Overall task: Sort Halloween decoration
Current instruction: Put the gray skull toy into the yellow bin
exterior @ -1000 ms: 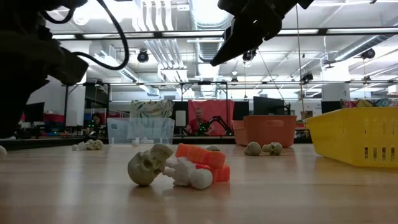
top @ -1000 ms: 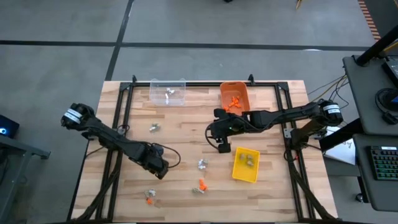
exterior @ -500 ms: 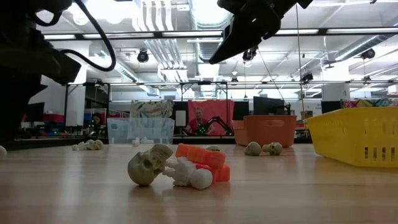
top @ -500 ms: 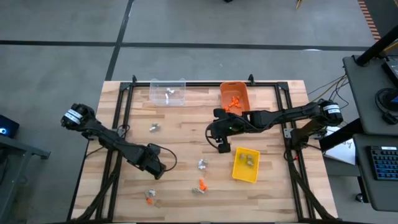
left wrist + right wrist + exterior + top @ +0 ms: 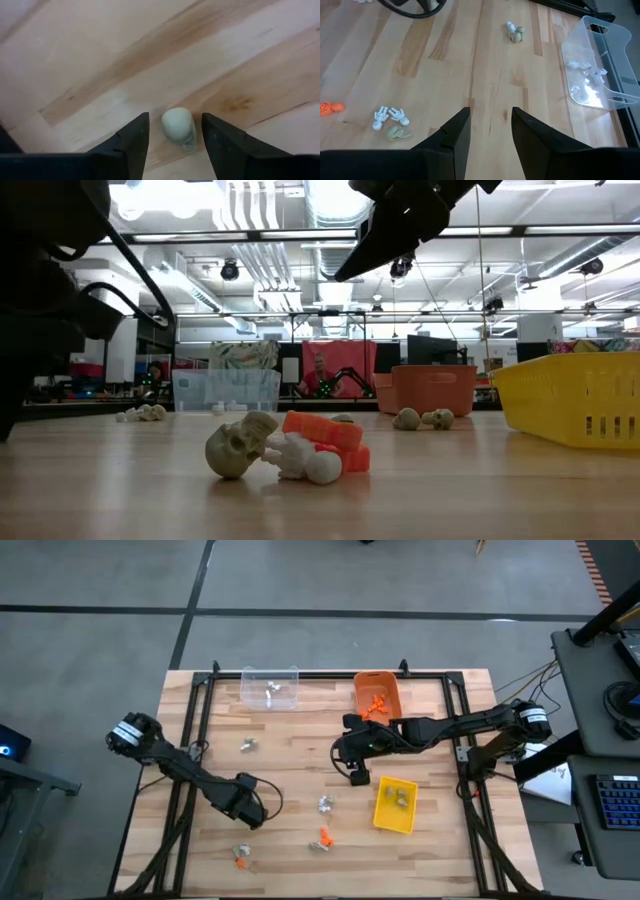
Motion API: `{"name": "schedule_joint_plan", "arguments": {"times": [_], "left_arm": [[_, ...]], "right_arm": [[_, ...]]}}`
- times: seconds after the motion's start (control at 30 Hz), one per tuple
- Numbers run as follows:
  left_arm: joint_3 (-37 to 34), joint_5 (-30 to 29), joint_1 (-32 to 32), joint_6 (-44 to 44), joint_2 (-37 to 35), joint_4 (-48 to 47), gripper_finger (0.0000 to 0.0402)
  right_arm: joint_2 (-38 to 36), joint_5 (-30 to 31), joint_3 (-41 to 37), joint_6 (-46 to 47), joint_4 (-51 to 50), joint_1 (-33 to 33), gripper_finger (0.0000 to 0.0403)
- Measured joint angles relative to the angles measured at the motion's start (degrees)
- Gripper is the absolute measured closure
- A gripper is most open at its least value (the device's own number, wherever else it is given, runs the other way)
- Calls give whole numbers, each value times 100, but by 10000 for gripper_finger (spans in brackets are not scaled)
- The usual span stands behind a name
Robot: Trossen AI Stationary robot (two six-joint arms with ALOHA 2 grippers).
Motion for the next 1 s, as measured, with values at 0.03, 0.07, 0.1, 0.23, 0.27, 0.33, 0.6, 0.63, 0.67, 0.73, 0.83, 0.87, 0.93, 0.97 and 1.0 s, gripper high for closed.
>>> {"name": "schedule_joint_plan", "arguments": {"times": [0.03,0.07,0.1,0.23,0.27,0.33,0.6,0.63,0.67,0.73,0.83,0.87,0.93,0.97,1.0], "left_arm": [[14,28,0,16,49,6,241],[16,53,-2,29,87,5,245],[26,74,-7,60,116,10,250],[33,91,-7,142,108,55,286],[29,83,-7,159,75,81,300],[12,31,-9,181,-16,74,330],[72,-1120,138,1082,-1012,150,385],[81,-1307,202,1277,-1206,202,383],[81,-1536,264,1519,-1407,278,382],[81,-1984,395,2136,-1792,645,383],[81,-2524,629,3392,-2312,1504,383],[79,-2617,708,3876,-2442,1901,383],[36,-2680,866,4932,-2640,2677,383],[13,-2671,940,5444,-2706,3111,383],[-14,-2622,1017,5948,-2750,3532,383]], "right_arm": [[0,0,0,0,0,0,273],[0,-1,0,0,0,0,273],[0,0,0,-1,0,0,273],[0,0,0,-2,0,0,270],[0,0,0,-14,0,0,269],[0,2,0,-70,-2,0,268],[-352,0,-64,45,-860,-2,279],[-440,-2,-147,132,-916,0,280],[-541,-6,-254,254,-902,0,281],[-737,-13,-508,427,-801,0,282],[-1028,0,-1001,614,-311,0,282],[-1105,0,-1183,650,-38,0,282],[-1218,1,-1527,731,602,0,282],[-1247,0,-1691,757,959,0,282],[-1262,2,-1839,759,1314,1,282]]}}
